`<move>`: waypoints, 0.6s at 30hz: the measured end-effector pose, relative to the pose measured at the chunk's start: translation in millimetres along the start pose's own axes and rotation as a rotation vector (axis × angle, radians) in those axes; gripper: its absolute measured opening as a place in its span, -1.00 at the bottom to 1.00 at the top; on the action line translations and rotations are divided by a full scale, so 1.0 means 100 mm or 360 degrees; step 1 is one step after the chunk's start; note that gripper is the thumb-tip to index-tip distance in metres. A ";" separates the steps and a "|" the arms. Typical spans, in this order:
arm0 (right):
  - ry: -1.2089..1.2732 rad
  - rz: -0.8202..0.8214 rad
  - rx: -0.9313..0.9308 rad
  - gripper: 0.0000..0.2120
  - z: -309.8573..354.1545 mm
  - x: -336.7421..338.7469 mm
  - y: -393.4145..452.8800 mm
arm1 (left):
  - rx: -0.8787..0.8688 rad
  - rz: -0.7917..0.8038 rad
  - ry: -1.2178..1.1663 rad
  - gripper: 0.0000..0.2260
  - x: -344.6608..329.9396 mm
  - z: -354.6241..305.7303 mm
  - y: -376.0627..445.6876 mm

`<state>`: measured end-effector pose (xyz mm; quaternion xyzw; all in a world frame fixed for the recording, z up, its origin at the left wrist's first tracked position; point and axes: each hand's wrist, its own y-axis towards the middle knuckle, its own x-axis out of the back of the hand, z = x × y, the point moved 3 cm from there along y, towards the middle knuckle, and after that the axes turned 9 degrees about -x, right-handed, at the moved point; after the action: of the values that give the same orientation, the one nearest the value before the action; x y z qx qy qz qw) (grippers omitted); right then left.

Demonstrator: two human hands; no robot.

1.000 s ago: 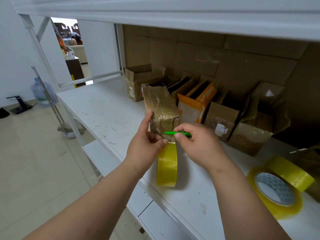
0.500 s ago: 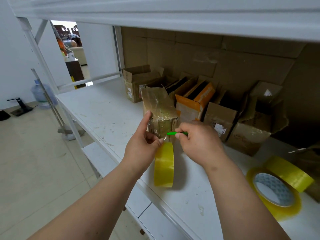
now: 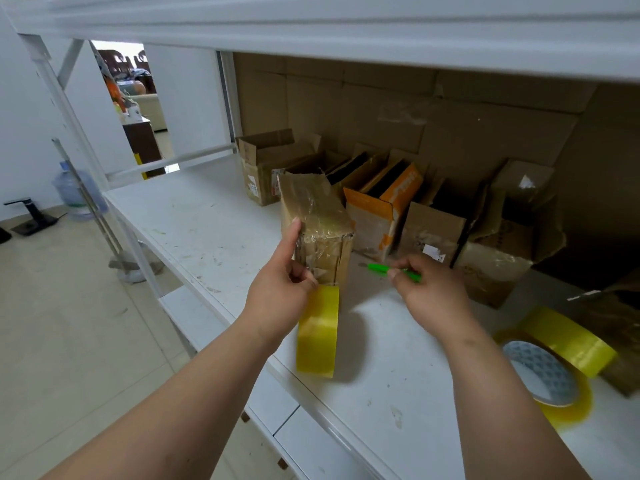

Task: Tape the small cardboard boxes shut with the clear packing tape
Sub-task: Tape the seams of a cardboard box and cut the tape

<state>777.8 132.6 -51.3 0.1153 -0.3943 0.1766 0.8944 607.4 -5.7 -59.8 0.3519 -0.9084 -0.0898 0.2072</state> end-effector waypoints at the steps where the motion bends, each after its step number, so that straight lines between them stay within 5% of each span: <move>1: -0.0022 0.0041 -0.0072 -0.96 -0.06 -0.07 0.02 | 0.0002 -0.0003 0.0004 -0.25 -0.01 0.00 0.01; 5: -0.0506 0.0271 -0.0400 -0.85 -0.28 -0.36 -0.03 | -0.0001 -0.0013 0.0008 -0.22 -0.01 0.00 0.02; 8: -0.0821 0.0187 -0.0386 -0.76 -0.37 -0.50 -0.09 | -0.0001 -0.0020 -0.0031 -0.22 -0.01 0.01 0.01; 11: 0.0012 0.0022 -0.0318 -0.76 -0.16 -0.50 -0.13 | -0.0024 -0.0046 -0.0040 -0.24 -0.01 0.03 0.00; 14: 0.1086 0.0364 -0.0331 -0.96 0.18 -0.62 -0.27 | -0.0064 -0.0103 -0.0054 -0.25 -0.02 0.03 -0.03; 18: 0.1294 0.0342 -0.0348 -0.94 0.31 -0.76 -0.32 | -0.0064 -0.0134 -0.0033 -0.24 -0.03 0.03 -0.05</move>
<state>722.2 75.8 -89.9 -0.1006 -0.0361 0.2568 0.9605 610.7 -7.3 -65.0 0.3847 -0.8929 -0.1202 0.2008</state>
